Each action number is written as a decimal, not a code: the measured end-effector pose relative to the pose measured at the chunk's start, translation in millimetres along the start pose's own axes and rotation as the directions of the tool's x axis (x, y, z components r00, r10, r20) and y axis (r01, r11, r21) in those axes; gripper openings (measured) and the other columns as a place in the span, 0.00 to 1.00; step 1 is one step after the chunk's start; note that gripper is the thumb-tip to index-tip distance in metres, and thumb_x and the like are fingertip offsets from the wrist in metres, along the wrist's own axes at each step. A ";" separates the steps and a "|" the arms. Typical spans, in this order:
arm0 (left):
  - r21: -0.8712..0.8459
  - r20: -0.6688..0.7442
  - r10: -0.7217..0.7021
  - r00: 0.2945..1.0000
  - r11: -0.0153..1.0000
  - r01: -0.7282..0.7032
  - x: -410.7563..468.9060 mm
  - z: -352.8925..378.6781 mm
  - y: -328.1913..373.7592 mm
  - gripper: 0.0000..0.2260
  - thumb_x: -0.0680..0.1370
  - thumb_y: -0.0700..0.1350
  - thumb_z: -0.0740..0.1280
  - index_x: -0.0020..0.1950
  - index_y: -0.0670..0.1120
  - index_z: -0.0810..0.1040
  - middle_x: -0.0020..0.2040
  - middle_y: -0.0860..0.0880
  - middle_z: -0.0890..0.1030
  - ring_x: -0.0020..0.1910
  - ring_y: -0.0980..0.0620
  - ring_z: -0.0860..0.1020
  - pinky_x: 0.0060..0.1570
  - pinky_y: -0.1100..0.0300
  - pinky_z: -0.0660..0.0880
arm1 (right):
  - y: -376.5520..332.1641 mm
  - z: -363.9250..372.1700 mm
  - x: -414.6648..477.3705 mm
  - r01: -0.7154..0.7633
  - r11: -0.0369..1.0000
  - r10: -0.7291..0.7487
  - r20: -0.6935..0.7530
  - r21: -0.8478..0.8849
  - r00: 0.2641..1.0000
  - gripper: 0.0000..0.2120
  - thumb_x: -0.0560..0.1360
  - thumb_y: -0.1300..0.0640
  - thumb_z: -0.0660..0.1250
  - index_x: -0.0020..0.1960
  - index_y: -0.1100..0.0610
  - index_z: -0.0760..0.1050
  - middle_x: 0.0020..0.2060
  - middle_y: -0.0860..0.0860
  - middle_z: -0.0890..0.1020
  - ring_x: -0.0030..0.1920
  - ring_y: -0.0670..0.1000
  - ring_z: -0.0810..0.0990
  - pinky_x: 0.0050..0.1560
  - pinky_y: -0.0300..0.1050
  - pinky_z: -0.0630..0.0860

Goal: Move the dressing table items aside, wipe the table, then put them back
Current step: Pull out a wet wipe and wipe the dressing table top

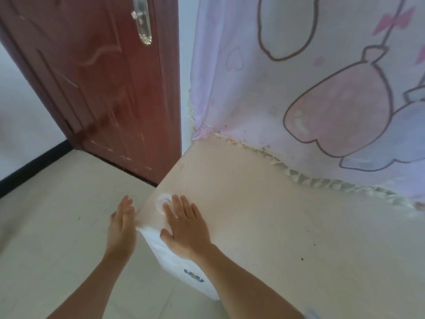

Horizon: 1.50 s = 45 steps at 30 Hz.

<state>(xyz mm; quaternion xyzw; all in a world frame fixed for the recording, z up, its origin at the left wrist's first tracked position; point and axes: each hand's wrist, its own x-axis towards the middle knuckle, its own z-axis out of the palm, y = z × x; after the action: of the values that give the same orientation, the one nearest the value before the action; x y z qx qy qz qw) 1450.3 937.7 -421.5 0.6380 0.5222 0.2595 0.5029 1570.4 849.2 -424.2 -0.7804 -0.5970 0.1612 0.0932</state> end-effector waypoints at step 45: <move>0.555 0.575 0.496 0.650 0.347 -0.756 -483.0 391.1 87.8 0.22 0.70 0.50 0.55 0.61 0.43 0.69 0.56 0.42 0.80 0.56 0.45 0.73 0.42 0.51 0.79 | 420.5 -63.9 -607.5 -0.819 0.570 0.818 -0.135 0.067 0.559 0.32 0.78 0.41 0.41 0.75 0.61 0.51 0.76 0.55 0.51 0.75 0.56 0.50 0.69 0.64 0.56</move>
<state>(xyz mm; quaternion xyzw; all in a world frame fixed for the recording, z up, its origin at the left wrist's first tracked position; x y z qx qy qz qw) 1666.3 349.2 -388.2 0.9679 0.2039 0.0870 0.1182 1829.8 154.4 -421.6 -0.9780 -0.1584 0.1258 0.0510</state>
